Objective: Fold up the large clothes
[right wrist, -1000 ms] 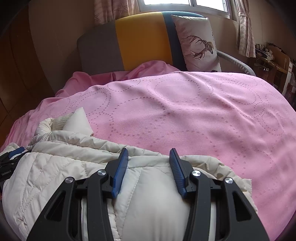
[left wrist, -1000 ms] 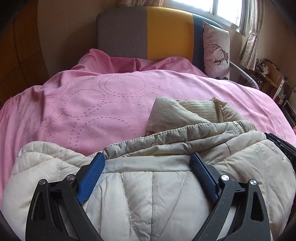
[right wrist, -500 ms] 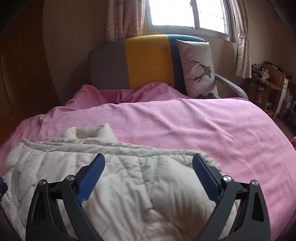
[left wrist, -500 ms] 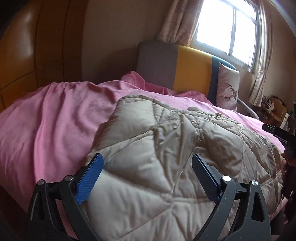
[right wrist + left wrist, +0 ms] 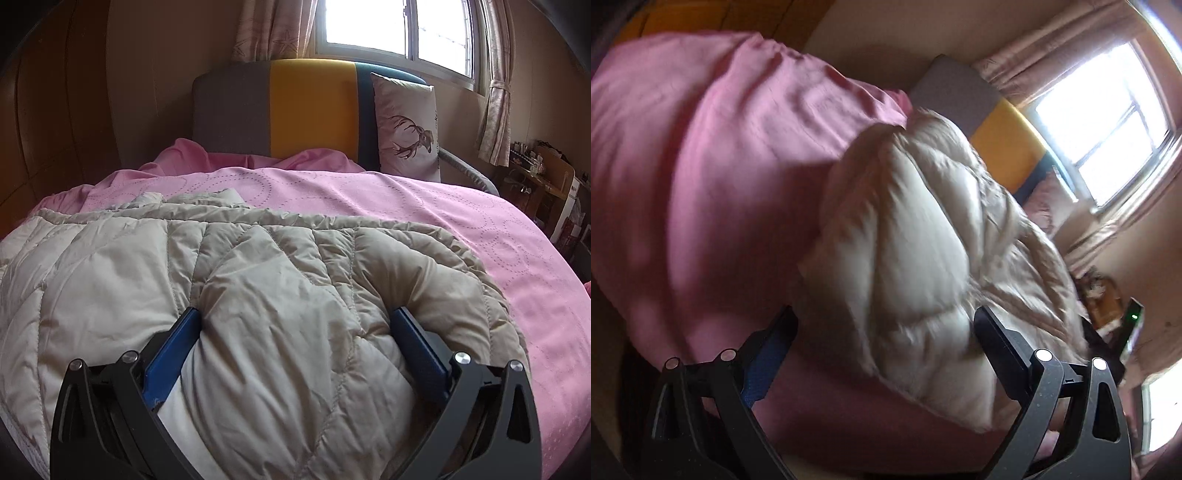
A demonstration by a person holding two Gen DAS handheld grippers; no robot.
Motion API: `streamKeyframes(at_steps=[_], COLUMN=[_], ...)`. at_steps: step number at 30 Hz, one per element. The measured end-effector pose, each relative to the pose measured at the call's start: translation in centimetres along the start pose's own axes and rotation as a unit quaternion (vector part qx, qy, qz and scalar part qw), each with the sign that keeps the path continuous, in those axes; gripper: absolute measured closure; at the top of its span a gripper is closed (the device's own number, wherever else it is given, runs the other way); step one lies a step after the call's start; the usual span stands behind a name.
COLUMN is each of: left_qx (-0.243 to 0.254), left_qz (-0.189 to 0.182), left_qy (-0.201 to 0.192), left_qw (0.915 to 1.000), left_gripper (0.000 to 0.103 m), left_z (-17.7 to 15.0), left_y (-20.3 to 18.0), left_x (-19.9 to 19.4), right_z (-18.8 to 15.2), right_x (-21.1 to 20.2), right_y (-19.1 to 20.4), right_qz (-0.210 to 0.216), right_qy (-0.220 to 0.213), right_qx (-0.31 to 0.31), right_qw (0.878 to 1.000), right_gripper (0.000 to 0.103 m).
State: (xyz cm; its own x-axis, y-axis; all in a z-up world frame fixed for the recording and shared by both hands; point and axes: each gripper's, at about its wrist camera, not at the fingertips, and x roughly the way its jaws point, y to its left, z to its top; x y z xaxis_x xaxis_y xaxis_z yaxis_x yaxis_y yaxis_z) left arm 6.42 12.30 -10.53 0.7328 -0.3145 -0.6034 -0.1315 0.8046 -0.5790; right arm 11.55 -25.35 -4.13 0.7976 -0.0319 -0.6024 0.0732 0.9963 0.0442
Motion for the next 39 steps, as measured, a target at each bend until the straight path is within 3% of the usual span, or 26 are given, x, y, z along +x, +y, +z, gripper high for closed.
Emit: streamKeyframes(at_steps=[5, 9, 10, 11, 12, 14, 17, 19, 24, 29, 33, 36, 39], left_qx=[-0.011, -0.062, -0.077, -0.092, -0.103, -0.124, -0.130, -0.127, -0.115, -0.121, -0.136, -0.148, -0.141], left_qz=[-0.073, -0.117, -0.126, -0.127, -0.127, -0.135, -0.163, -0.188, -0.208, -0.196, -0.179, -0.183, -0.183], left_qy=[0.030, 0.010, 0.006, 0.004, 0.005, 0.014, 0.013, 0.002, -0.055, -0.083, -0.080, -0.078, -0.081], left_qw=[0.9968, 0.9912, 0.9890, 0.9877, 0.9865, 0.9829, 0.9779, 0.9739, 0.9698, 0.9696, 0.9712, 0.9687, 0.9697], left_gripper=[0.008, 0.016, 0.022, 0.034, 0.036, 0.057, 0.074, 0.080, 0.082, 0.082, 0.082, 0.082, 0.082], left_z=[-0.5, 0.5, 0.5, 0.8, 1.0, 1.6, 2.5, 3.2, 4.7, 5.5, 4.7, 4.1, 4.4], left_y=[-0.6, 0.0, 0.3, 0.6, 0.9, 1.4, 1.5, 1.5, 2.0, 3.7, 5.0, 5.5, 5.2], left_x=[1.2, 2.3, 2.6, 3.1, 3.6, 4.4, 4.1, 2.8, -1.1, -3.6, -3.9, -4.2, -4.4], right_z=[-0.7, -2.0, -2.5, -3.3, -4.0, -4.7, -4.5, -4.2, -3.2, -1.5, -1.2, -0.7, -1.9], right_x=[-6.0, -6.1, -5.2, -4.1, -3.2, -3.0, -3.4, -4.4, -6.7, -1.8, 1.8, 1.2, -2.0], right_y=[1.0, 3.4, 4.0, 4.4, 4.6, 4.4, 4.3, 4.2, 5.2, 9.6, 12.9, 12.1, 11.4], right_qz=[0.038, 0.026, 0.009, 0.002, 0.005, 0.004, 0.003, 0.003, 0.012, -0.009, -0.022, -0.010, 0.007], right_qy=[-0.075, -0.058, -0.037, -0.015, -0.002, -0.012, 0.004, 0.007, -0.049, -0.021, -0.010, 0.003, -0.020], right_qx=[0.031, -0.029, -0.049, -0.063, -0.068, -0.056, -0.051, -0.044, -0.017, -0.046, -0.116, -0.108, -0.092], right_qw=[0.996, 0.998, 0.998, 0.998, 0.998, 0.998, 0.999, 0.999, 0.999, 0.999, 0.993, 0.994, 0.996], right_gripper=[0.002, 0.002, 0.002, 0.002, 0.002, 0.002, 0.002, 0.002, 0.002, 0.002, 0.002, 0.002, 0.002])
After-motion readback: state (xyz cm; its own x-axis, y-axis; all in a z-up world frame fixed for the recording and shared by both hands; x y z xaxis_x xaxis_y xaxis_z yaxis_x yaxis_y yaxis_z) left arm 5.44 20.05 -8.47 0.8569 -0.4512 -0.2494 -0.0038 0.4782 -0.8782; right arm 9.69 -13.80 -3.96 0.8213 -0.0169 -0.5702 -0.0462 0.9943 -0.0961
